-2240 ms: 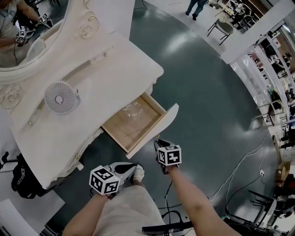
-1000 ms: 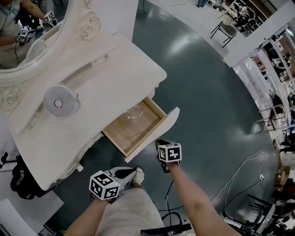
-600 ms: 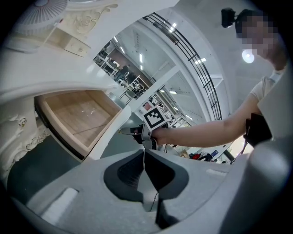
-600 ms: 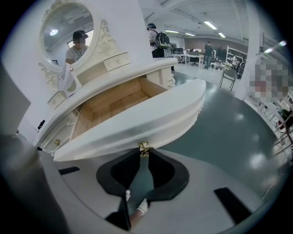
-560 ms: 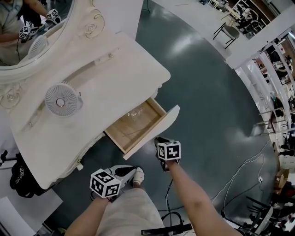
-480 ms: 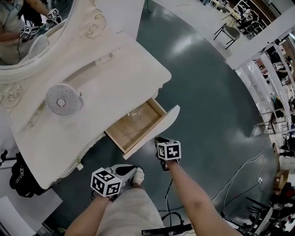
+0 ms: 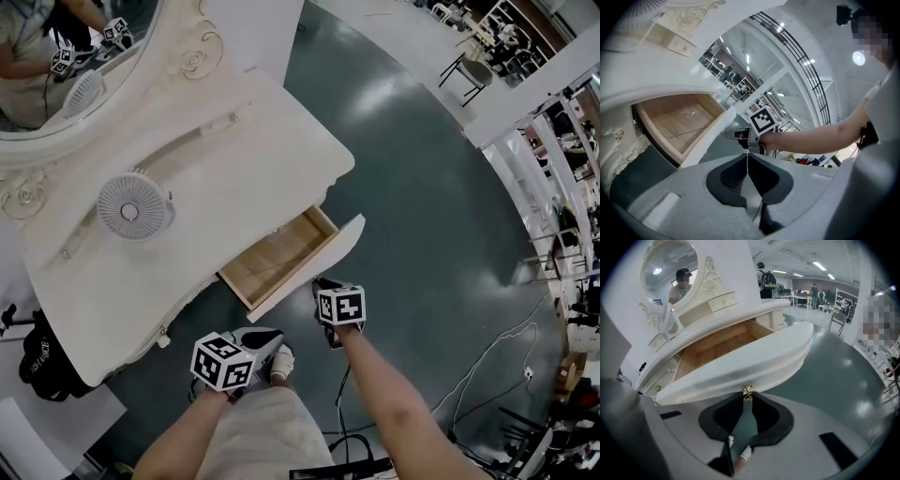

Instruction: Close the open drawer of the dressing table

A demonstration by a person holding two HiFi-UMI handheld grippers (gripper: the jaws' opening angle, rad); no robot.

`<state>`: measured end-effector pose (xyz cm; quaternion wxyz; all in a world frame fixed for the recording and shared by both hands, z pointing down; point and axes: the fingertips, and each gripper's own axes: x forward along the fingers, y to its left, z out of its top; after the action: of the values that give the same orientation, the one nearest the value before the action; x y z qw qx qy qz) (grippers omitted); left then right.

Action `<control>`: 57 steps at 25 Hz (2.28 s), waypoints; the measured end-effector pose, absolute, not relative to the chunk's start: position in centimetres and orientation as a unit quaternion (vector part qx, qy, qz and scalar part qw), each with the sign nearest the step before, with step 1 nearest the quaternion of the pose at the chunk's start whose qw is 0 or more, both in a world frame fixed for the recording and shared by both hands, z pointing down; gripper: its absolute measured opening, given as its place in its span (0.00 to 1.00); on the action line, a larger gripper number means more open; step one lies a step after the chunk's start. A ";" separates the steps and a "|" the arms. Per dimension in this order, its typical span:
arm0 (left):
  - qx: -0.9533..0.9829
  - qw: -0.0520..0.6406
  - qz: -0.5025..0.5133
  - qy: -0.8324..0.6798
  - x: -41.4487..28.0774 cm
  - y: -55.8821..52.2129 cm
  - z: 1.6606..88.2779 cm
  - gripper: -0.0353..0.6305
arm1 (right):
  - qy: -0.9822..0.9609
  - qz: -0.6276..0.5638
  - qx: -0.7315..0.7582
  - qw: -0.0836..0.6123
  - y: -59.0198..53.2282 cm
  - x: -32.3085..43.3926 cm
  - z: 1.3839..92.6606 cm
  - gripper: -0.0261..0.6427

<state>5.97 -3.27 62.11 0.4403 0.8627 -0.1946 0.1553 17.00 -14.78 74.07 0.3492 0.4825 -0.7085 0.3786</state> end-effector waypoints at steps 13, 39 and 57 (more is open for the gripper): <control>0.853 0.453 0.151 -0.209 4.9 -3.2 63.0 0.07 | -0.719 0.368 0.477 0.347 -17.3 14.8 73.8 0.14; 0.845 0.463 0.136 -0.229 3.0 -4.7 63.5 0.07 | -0.731 0.361 0.463 0.348 -20.8 12.0 73.9 0.14; 0.842 0.466 0.130 -0.240 1.6 -5.7 63.7 0.07 | -0.736 0.348 0.462 0.352 -22.8 10.4 73.7 0.14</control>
<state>1.57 -5.65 63.73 0.4657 0.8418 -0.2400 0.1297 10.36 -22.75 73.68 0.3524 0.4617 -0.7359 0.3480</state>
